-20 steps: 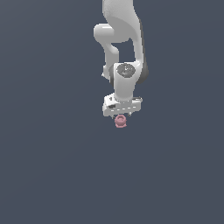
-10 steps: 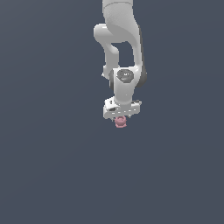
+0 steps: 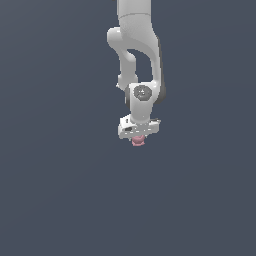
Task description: Pick up the object and move it to a goal position.
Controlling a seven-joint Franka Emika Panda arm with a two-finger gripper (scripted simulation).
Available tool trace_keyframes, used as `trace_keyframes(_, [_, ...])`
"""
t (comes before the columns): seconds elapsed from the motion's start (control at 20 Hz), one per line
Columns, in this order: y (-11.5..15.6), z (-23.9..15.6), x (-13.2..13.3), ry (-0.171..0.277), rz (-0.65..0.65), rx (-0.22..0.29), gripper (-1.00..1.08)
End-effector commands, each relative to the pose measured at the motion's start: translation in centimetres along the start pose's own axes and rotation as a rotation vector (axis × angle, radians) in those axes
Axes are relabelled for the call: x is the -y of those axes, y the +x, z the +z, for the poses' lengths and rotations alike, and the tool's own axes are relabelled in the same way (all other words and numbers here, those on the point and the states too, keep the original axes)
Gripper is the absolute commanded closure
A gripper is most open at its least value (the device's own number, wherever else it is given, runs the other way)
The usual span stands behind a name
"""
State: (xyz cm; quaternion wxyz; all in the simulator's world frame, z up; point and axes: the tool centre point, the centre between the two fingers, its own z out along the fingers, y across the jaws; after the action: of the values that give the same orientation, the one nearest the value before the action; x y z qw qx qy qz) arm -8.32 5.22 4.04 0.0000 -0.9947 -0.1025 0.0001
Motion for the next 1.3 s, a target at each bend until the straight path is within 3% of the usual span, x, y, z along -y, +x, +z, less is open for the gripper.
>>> trace_keyframes(0.0, [0.0, 0.1, 0.0, 0.0, 0.0, 0.0, 1.08])
trace_keyframes(0.45, [0.0, 0.0, 0.0, 0.0, 0.0, -0.001, 1.08])
trace_keyframes(0.7, [1.2, -0.3, 0.1, 0.004, -0.011, -0.034, 1.08])
trace_keyframes(0.95, [4.2, -1.4, 0.3, 0.013, -0.038, -0.117, 1.08])
trace_keyframes(1.25, [9.8, -4.2, 1.0, 0.033, -0.093, -0.284, 1.08])
